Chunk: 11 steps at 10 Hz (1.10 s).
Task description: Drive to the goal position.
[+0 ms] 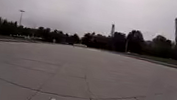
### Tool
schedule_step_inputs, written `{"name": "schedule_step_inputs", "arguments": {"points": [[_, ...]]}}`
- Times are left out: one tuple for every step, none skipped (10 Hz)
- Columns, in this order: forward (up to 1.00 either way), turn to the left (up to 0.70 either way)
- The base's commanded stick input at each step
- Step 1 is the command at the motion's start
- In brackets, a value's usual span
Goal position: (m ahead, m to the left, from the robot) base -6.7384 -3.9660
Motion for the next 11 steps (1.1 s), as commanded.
{"name": "schedule_step_inputs", "arguments": {"points": [[0.0, -1.0], [0.0, -1.0], [0.0, -1.0], [0.0, -1.0], [0.0, -1.0], [0.0, -1.0], [0.0, -1.0], [0.0, -1.0], [0.0, -1.0], [0.0, -1.0], [0.0, -1.0]]}}
